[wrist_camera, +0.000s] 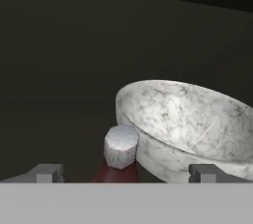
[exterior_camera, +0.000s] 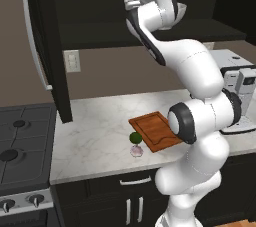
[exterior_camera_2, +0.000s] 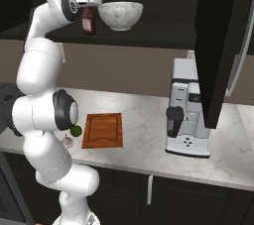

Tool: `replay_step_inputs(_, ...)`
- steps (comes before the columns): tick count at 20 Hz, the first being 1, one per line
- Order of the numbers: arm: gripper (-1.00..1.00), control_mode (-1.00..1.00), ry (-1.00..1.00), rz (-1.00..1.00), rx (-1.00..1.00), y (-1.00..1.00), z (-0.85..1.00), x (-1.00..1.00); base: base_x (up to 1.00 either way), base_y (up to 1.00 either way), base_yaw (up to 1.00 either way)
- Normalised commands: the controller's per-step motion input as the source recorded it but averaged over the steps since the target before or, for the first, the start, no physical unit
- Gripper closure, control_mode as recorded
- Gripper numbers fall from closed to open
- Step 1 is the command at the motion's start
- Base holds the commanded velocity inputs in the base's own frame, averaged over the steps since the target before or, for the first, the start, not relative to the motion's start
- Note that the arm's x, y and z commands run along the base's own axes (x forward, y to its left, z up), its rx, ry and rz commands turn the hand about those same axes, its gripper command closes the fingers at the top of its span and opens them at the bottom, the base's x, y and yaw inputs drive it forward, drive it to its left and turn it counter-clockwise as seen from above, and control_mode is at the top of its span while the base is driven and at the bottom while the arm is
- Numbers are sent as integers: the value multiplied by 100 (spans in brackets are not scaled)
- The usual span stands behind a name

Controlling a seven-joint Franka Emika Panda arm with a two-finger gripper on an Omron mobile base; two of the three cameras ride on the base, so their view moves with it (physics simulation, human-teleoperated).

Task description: Open the cabinet. Place the bowl and condiment on the counter. Then place the lime and garlic on the cutting board.

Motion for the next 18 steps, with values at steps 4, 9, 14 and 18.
replay_step_inputs(4,-100,-100,0,0,-1,0,-2,0,0,0,0)
replay_step_inputs(9,-100,-100,0,0,0,0,-4,11,0,0,0)
replay_step_inputs(14,-100,-100,0,0,0,0,-5,20,0,0,0)
replay_step_inputs(18,-100,-100,0,0,0,0,0,15,0,0,0)
